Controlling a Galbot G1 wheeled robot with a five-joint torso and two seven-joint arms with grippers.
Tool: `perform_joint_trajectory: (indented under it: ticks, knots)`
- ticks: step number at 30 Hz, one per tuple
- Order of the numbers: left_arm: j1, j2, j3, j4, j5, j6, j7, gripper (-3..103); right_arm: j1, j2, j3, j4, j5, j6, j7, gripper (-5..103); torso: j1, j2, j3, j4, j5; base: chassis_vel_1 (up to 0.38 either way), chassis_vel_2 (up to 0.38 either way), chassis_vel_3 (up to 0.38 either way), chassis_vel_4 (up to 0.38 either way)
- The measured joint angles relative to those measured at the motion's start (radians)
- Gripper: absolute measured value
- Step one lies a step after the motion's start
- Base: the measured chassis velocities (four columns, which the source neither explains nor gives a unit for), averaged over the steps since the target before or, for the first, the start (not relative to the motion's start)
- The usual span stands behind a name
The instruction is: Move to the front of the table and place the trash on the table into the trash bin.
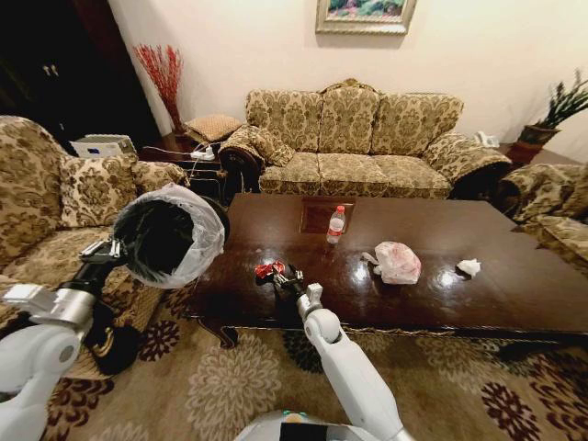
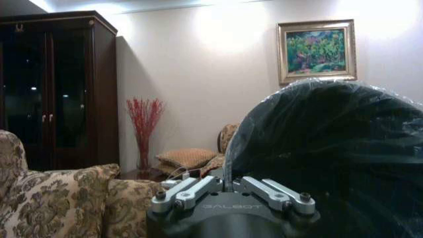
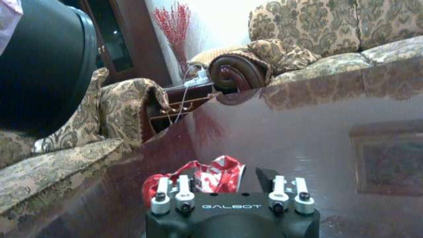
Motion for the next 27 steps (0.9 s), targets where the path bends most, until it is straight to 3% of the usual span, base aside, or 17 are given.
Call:
perform_joint_trajectory:
  ticks: [2, 4, 5, 7, 8, 10, 13, 27]
  knots:
    - [0.000, 0.000, 0.000, 0.001, 0.000, 0.000, 0.000, 2, 0.006, 0.005, -0.003, -0.008, 0.010, -0.004, 0.003, 44, 0.000, 0.000, 0.000, 0.0001, 0.0001, 0.000, 0.000, 0.000, 0.000]
    - [0.000, 0.000, 0.001, 0.001, 0.000, 0.000, 0.000, 2, 0.008, 0.007, -0.003, -0.012, 0.011, -0.004, 0.004, 44, 0.000, 0.000, 0.000, 0.0001, 0.0001, 0.000, 0.000, 0.000, 0.000]
    - [-0.001, 0.000, 0.002, 0.002, 0.000, 0.000, 0.000, 2, 0.010, 0.008, -0.002, -0.017, 0.012, -0.004, 0.007, 33, 0.000, 0.000, 0.000, 0.0000, 0.0000, 0.000, 0.000, 0.000, 0.000]
    - [-0.001, 0.000, 0.003, 0.002, 0.000, 0.000, 0.000, 2, 0.010, 0.009, -0.001, -0.018, 0.013, -0.004, 0.008, 33, 0.000, 0.000, 0.000, -0.0001, 0.0000, 0.000, 0.000, 0.000, 0.000]
    - [-0.001, 0.000, 0.005, 0.003, 0.000, -0.001, 0.000, 2, 0.011, 0.009, 0.000, -0.019, 0.016, -0.006, 0.012, 22, 0.000, 0.000, 0.000, 0.0000, 0.0000, 0.000, 0.000, 0.000, 0.000]
    - [-0.001, 0.000, 0.005, 0.003, 0.000, -0.001, 0.000, 2, 0.011, 0.009, 0.000, -0.019, 0.017, -0.008, 0.013, 22, 0.000, 0.000, 0.000, -0.0001, 0.0000, 0.000, 0.000, 0.000, 0.000]
    - [-0.002, 0.000, 0.008, 0.003, 0.000, -0.001, 0.000, 2, 0.011, 0.004, 0.001, -0.017, 0.019, -0.016, 0.014, 10, 0.000, 0.000, 0.000, 0.0001, 0.0001, 0.000, 0.000, 0.000, 0.000]
    - [-0.005, 0.011, 0.021, 0.008, -0.002, -0.001, -0.002, 2, 0.004, -0.006, 0.011, 0.008, 0.036, -0.016, 0.016, 9, 0.000, 0.000, 0.000, 0.0002, 0.0001, 0.000, 0.000, 0.000, 0.000]
